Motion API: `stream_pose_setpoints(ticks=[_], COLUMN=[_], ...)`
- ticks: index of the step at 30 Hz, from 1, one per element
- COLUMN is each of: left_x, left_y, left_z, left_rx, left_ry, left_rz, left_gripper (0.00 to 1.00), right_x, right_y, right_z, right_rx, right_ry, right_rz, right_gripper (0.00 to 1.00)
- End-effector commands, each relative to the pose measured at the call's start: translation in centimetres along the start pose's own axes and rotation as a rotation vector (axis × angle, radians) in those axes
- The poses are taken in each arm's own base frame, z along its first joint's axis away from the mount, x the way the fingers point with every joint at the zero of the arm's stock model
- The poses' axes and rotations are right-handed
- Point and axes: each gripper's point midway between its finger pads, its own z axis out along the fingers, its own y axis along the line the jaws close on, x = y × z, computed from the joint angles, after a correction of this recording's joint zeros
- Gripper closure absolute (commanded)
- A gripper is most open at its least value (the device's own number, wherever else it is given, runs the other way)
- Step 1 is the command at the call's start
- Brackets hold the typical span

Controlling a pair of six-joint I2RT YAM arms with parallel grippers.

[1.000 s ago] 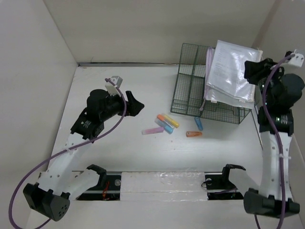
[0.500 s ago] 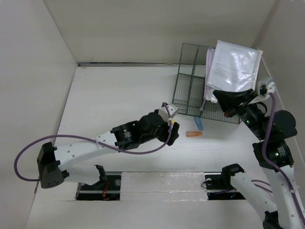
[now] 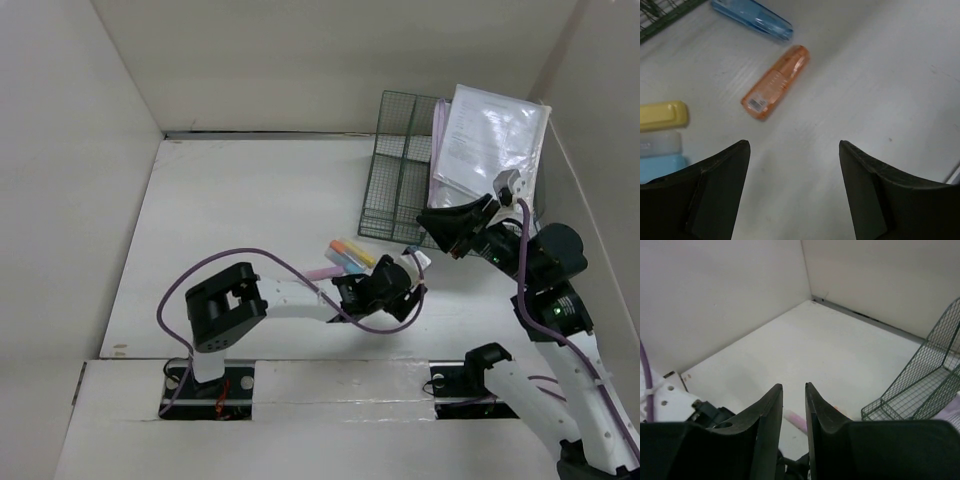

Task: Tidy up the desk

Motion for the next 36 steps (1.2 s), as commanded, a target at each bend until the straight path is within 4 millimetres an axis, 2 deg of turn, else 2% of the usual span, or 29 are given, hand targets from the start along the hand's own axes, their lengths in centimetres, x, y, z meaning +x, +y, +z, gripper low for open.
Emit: stream_pose_setpoints(ticks=[1,5,7,8,15,21,23,26,29,30,31,33,34,35,36], left_x=[-6.2,-7.3,-6.7,-6.8,-4.8,-2.4,-2.6,-2.6,-2.1,-1.8,-1.5,-1.2,-1.2,-0.5,-0.7], left_y=[1.6,3.1,3.5,3.9,2.1,2.4,2.4,2.3,2.5,2.7,2.8,2.8,2.8,3.0,3.1], left_z=[1.3,2.4,3.4,3.7,5.1,6.4,6.8,7.2,7.6,7.8,7.8,7.4,7.1,6.7,5.6], left_rx=[0.017,0.027,0.036,0.044,0.175,0.170,0.164,0.165,0.159,0.155,0.151,0.152,0.152,0.151,0.145], left_ry=[-0.164,-0.184,-0.157,-0.150,-0.076,-0.016,-0.015,-0.012,0.005,0.014,0.021,0.028,0.025,0.036,0.021], left_rz=[-0.033,-0.006,0.030,0.032,0.096,0.116,0.116,0.116,0.147,0.149,0.149,0.147,0.140,0.132,0.100], left_gripper=[0.32,0.31,0.31,0.31,0.33,0.34,0.37,0.45,0.48,0.52,0.64,0.75,0.86,0.91,0.92], right_x=[-2.0,-1.3,-1.6,-1.1,0.3,0.0,0.1,0.4,0.6,0.6,0.6,0.4,0.4,0.4,0.2], right_y=[0.8,1.1,1.2,1.1,0.0,-0.5,-0.5,-0.6,-0.6,-0.7,-0.6,-0.6,-0.6,-0.7,-0.5], right_z=[0.3,0.5,0.8,1.2,2.7,2.2,2.0,2.0,2.1,2.1,2.0,1.8,1.7,1.7,1.5], right_rx=[-0.039,-0.065,-0.078,-0.080,-0.030,0.012,0.012,0.011,0.010,0.012,0.012,0.016,0.019,0.024,0.027], right_ry=[-0.080,-0.075,-0.104,-0.091,-0.058,-0.091,-0.097,-0.100,-0.097,-0.096,-0.096,-0.107,-0.109,-0.111,-0.120], right_rz=[-0.060,-0.047,-0.056,-0.046,-0.036,-0.041,-0.043,-0.038,-0.034,-0.036,-0.035,-0.039,-0.042,-0.042,-0.044], right_gripper=[0.68,0.65,0.65,0.65,0.63,0.61,0.61,0.60,0.60,0.60,0.60,0.60,0.60,0.60,0.61])
